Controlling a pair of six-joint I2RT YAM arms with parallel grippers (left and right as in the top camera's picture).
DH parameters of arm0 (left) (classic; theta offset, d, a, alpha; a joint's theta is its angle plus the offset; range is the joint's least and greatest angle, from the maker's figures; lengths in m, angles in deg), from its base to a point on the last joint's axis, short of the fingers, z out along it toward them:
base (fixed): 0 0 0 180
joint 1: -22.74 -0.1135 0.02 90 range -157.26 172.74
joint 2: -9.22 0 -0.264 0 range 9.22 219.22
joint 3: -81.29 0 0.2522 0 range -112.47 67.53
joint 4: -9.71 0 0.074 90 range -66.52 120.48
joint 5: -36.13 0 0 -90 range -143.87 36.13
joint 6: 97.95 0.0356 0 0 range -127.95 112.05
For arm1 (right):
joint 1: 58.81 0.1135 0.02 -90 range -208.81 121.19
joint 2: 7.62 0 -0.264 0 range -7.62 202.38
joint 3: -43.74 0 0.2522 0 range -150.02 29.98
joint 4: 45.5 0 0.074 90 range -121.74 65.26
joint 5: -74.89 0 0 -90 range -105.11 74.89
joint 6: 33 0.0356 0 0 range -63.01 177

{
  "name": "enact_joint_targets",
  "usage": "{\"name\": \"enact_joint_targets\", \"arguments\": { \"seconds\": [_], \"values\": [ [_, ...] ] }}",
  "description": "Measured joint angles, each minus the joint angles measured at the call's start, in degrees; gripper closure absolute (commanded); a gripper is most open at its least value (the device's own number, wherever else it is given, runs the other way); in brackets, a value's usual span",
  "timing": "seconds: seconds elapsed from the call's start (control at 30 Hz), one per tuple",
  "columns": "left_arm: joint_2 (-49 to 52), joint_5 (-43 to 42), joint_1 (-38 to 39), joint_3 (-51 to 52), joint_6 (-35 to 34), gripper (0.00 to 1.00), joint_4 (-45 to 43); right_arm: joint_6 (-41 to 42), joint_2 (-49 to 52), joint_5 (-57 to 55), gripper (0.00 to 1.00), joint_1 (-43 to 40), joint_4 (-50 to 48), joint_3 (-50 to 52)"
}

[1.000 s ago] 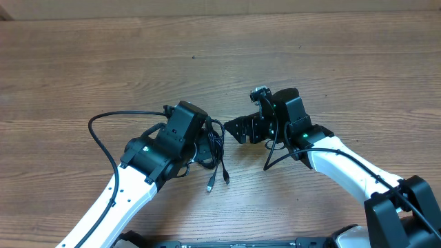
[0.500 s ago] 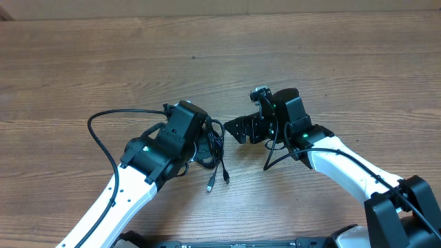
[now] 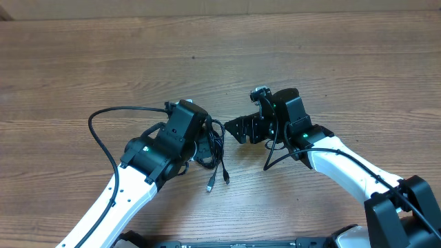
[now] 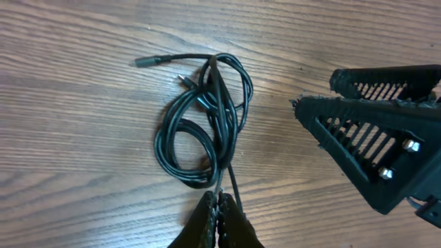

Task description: Untangle cables

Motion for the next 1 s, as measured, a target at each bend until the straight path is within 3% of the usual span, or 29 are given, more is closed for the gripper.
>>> {"name": "enact_joint_targets", "arguments": {
  "seconds": [0.53, 1.0],
  "values": [
    [0.0, 5.6, 0.0, 0.0, 2.5, 0.96, 0.0, -0.6, 0.0, -3.0, 0.12, 0.0, 0.0, 0.0],
    [0.0, 6.3, 0.0, 0.0, 2.5, 0.96, -1.7, -3.0, 8.7, 1.2, 0.23, 0.0, -9.0, 0.0]
  ]
}}
